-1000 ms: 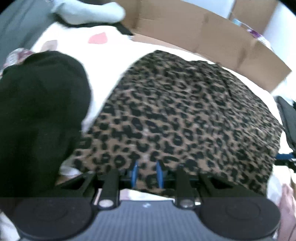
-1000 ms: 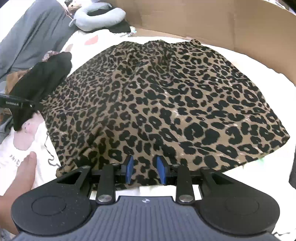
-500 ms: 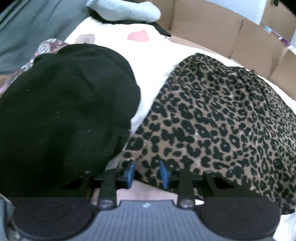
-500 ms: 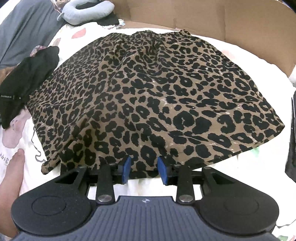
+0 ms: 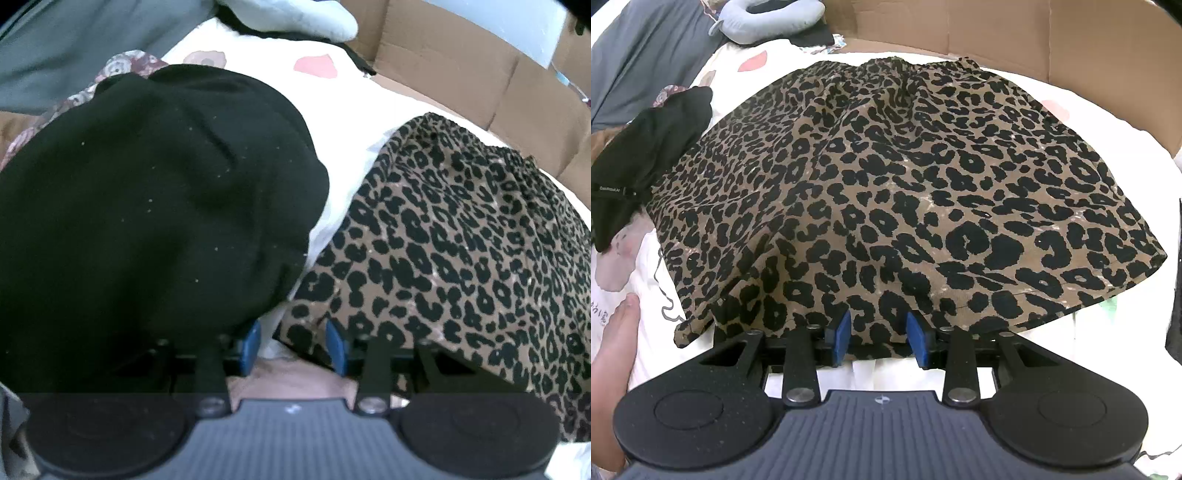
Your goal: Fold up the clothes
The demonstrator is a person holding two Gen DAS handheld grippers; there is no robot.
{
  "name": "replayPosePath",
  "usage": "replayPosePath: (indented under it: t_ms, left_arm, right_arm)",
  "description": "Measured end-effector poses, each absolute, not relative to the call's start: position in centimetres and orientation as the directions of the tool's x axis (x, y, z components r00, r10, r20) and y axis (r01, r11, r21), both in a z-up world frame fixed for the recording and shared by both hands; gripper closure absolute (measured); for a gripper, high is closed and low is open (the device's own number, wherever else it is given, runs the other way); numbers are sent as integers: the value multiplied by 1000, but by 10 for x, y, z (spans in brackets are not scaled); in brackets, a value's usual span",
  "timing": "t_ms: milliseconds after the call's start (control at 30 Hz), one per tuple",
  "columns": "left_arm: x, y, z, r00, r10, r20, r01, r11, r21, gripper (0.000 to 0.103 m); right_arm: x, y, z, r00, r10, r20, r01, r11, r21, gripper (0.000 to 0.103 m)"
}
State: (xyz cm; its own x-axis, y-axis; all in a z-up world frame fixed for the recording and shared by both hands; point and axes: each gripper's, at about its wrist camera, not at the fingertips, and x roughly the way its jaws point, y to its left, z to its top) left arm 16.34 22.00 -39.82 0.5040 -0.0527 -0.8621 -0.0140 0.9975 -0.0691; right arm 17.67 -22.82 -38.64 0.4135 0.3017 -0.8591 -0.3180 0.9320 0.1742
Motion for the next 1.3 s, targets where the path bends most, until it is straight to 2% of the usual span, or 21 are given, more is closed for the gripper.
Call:
replayPosePath:
  t_ms: [233,533,667,933,1233,1300]
  left_arm:
    - [170,216,-412,504,-50,-862,23,999,-45,69]
    - [169,229,-415,508,-108,-854,32,994,-107,66]
    - [169,235,-414,510,-135,-850,34,990,-137,77]
    - [174,248,-418,520,-186,-833,44,980,-192,77]
    - [168,245,-419,516,-193,-835,78,981,-179,76]
    - [169,244,-417,506,-199,-839,79,980,-185,86]
  right_arm:
    - [175,-226,-388,408,302,-861,-330,929,170,63]
    - [175,-226,-390,401,302,-865,-333,928,169,63]
    - [175,-224,-389,403,305,-863,-337,926,170,63]
    - [175,-224,-389,401,306,-863,-339,925,170,63]
    - [174,-225,-390,400,307,-864,-341,925,171,63]
    - [174,-224,-390,399,308,-864,-343,924,171,63]
